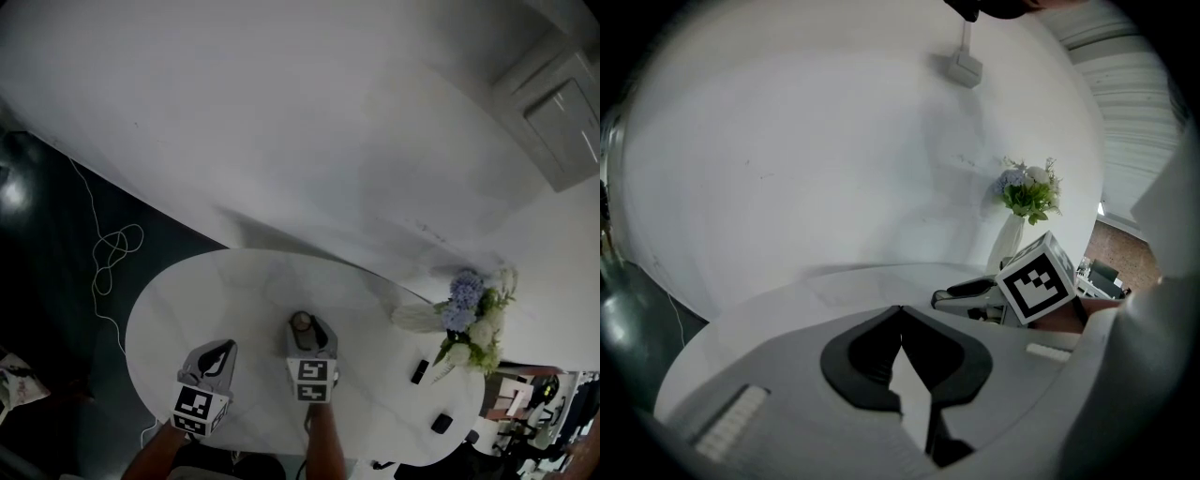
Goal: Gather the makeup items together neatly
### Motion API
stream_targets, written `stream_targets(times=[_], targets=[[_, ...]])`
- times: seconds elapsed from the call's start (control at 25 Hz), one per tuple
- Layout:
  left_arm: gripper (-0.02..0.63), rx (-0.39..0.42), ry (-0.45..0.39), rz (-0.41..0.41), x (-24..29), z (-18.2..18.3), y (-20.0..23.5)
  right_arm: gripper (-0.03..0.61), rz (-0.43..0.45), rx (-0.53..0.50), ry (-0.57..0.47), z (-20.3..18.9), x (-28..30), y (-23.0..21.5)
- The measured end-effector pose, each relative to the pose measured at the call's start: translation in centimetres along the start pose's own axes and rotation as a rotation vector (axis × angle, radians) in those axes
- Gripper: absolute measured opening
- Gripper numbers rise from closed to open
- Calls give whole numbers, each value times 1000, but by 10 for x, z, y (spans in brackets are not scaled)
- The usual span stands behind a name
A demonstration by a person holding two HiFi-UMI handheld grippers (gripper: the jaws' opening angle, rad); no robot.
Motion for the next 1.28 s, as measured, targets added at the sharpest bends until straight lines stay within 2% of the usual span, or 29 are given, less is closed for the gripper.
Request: stream_targets(times=[0.24,0.56,1.0,1.28], targets=[[11,13,-26,-21,-7,12,-6,216,-28,-16,-43,14,-31,2],[11,52,-70,-90,-19,29,-34,216,-97,-9,-118,20,-94,7],[11,131,-98,-204,-41,35,-93,216,-216,52,-186,-14,-188,13],[11,168,-93,-268,-49,25,-130,216,-276,80,-202,-46,-226,15]])
Point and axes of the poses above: the fingertips, and each gripper's own axes: x forward along the fingers, y to its left, z out of its top, the point moved 7 cm from there along -x, backward along the fingers, and after that the axes turned 12 degrees about z, right-handed, at the moved point
